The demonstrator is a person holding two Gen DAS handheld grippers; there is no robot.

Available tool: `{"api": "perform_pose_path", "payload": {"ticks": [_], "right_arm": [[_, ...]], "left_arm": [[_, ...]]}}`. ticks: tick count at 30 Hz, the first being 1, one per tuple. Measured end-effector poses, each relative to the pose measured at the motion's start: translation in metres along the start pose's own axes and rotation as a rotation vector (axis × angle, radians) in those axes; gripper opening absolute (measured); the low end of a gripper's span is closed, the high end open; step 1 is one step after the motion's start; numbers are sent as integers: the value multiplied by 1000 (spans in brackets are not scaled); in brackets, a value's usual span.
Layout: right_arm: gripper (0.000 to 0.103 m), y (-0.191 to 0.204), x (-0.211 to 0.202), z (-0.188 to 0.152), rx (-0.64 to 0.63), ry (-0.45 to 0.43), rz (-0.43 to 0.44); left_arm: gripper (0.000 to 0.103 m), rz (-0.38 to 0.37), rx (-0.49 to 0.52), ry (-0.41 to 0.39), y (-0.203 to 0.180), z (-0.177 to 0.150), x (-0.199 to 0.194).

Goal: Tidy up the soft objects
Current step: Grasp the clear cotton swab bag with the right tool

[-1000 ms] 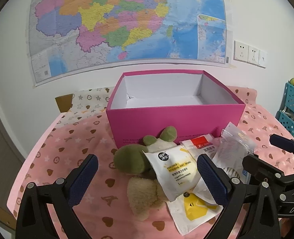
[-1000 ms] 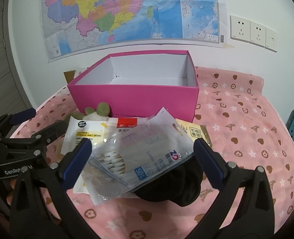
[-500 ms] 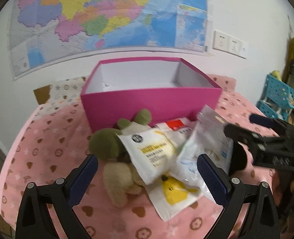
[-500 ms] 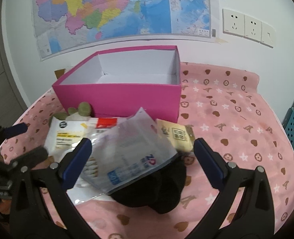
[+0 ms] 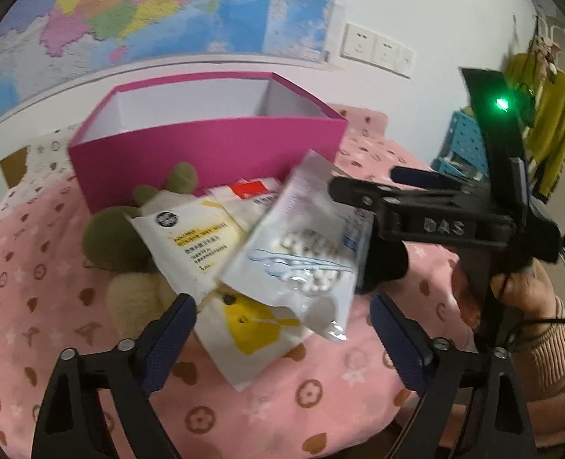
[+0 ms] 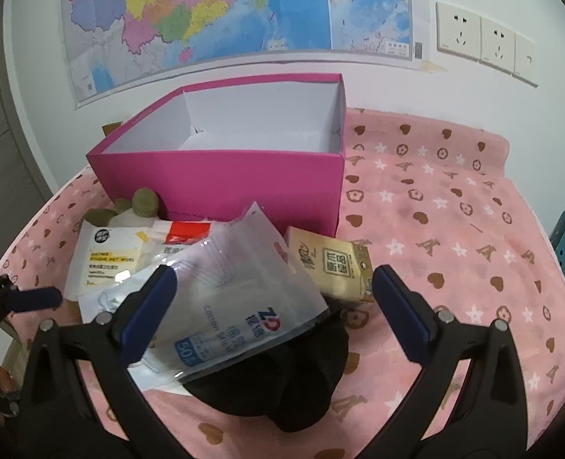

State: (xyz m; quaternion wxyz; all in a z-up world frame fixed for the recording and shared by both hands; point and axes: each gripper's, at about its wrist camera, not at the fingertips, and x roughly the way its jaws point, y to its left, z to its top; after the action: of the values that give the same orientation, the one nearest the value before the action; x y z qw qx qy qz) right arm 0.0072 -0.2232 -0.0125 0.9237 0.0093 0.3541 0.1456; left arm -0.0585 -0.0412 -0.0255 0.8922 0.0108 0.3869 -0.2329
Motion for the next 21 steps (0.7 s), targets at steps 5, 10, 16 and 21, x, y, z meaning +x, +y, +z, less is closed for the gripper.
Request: {"api": "perform_pose_path", "payload": {"ticks": [5, 10, 16, 21], "right_arm": [[102, -8, 5, 3, 9, 6, 31], [102, -11, 10, 1, 10, 32, 91], [91, -13, 21, -6, 36, 93, 181], [81, -15, 23, -7, 49, 110, 241]], "left_arm": [[60, -72, -19, 62, -1, 2, 12], [37, -92, -52, 82, 7, 3, 18], [27, -94, -114, 82, 23, 7, 22], [27, -59, -138, 60, 33, 13, 20]]}}
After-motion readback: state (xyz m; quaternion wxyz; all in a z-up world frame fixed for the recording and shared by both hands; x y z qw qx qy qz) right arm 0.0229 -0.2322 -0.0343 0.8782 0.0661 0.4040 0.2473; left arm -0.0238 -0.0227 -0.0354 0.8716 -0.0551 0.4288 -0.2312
